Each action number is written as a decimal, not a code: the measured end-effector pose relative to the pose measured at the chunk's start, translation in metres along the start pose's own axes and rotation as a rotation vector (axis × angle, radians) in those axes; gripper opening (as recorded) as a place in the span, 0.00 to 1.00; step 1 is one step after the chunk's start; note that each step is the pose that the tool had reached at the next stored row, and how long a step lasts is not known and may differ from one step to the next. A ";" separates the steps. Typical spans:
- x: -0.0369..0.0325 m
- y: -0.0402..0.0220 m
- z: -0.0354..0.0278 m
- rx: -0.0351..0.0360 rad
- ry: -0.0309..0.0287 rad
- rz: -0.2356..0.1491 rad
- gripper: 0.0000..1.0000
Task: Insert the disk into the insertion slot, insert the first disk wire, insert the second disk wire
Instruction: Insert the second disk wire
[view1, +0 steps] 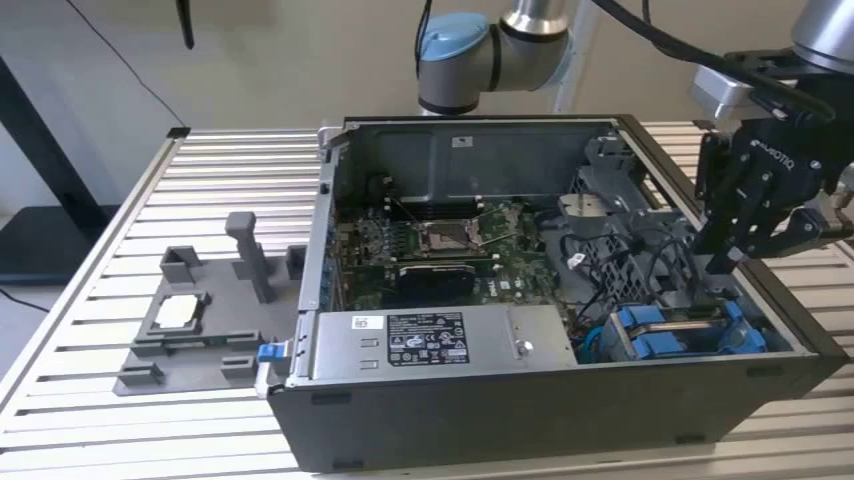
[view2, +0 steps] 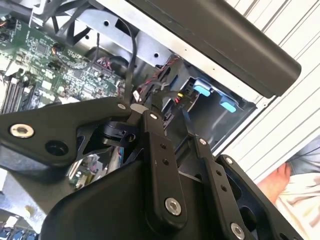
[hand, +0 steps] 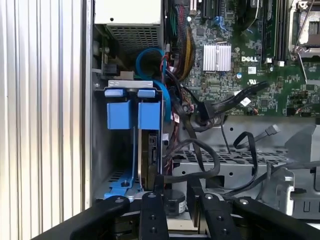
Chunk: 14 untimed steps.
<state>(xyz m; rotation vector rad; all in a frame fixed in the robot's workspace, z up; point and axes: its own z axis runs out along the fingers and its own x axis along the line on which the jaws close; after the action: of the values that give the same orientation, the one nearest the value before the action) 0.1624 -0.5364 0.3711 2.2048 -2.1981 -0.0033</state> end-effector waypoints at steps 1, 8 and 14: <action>-0.0006 0.0001 -0.0018 0.0007 -0.0001 0.000 0.33; -0.0027 0.0016 -0.0132 0.0084 -0.0001 0.000 0.33; -0.0092 0.0042 -0.0145 0.0144 0.0000 0.001 0.33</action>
<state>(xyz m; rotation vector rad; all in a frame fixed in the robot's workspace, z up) 0.1586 -0.5270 0.3855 2.2110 -2.2064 0.0126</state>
